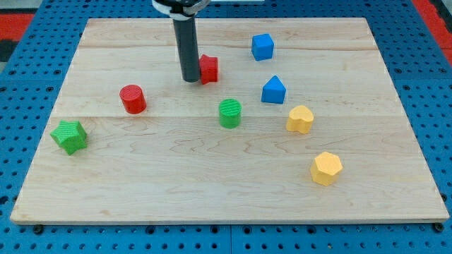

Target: Move the red circle towards the right

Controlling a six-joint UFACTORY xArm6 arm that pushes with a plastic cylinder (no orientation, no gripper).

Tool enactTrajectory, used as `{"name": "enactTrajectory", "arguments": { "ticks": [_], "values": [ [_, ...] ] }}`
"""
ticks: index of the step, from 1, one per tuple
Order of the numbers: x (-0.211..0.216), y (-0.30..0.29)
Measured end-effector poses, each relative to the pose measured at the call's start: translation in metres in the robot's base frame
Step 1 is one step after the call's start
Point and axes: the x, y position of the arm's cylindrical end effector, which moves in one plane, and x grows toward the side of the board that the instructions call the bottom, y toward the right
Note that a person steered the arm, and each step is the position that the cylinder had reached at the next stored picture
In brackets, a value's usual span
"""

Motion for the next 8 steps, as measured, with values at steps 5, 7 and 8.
{"name": "enactTrajectory", "arguments": {
  "ticks": [5,7,8],
  "values": [
    [0.114,-0.157],
    [0.098,-0.197],
    [0.076,-0.184]
  ]
}}
